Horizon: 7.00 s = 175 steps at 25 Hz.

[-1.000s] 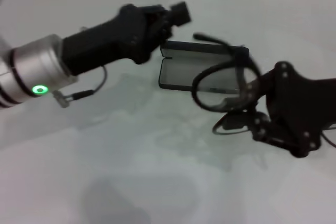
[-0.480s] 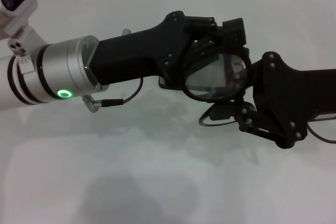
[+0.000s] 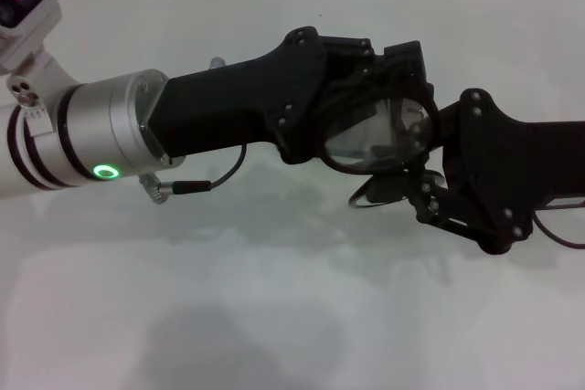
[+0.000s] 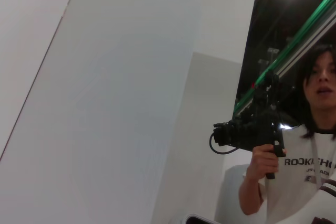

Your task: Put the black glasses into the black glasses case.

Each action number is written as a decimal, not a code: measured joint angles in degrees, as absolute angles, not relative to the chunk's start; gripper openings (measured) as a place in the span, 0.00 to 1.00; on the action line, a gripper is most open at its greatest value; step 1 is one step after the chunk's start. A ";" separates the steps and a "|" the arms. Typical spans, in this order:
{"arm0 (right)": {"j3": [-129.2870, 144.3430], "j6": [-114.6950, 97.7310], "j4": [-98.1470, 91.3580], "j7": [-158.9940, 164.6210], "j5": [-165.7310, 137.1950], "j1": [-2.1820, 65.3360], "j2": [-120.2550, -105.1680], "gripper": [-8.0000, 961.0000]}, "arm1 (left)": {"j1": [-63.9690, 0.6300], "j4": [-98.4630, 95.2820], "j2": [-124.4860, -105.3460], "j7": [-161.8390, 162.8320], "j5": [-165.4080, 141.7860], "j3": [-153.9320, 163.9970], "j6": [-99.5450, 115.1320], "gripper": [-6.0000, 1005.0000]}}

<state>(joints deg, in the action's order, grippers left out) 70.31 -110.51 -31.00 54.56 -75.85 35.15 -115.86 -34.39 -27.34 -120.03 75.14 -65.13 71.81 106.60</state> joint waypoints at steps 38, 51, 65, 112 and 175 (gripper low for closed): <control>70.54 -101.66 -50.68 82.27 -90.83 32.11 -115.48 0.14 | -25.94 -27.88 -116.06 71.37 -65.77 57.56 105.75 0.06; 75.14 -104.94 -69.01 124.33 -130.83 51.27 -115.79 0.14 | -21.52 -28.19 -115.65 69.07 -66.02 54.16 105.71 0.06; 82.92 -88.70 -57.20 124.19 -135.48 59.53 -116.01 0.14 | -13.41 -28.43 -115.87 65.19 -66.46 54.15 106.48 0.05; 86.52 -72.48 -40.65 116.34 -135.27 64.16 -116.19 0.15 | -13.10 -23.55 -117.59 60.64 -69.53 54.58 106.42 0.05; 89.44 -75.44 -63.48 123.69 -139.80 50.35 -116.19 0.18 | -14.33 -22.94 -117.77 60.58 -70.10 54.57 106.46 0.06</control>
<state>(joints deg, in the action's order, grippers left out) 89.44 -75.44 -63.48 123.69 -139.80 50.35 -116.19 -14.33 -22.94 -117.77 60.58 -70.10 54.57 106.46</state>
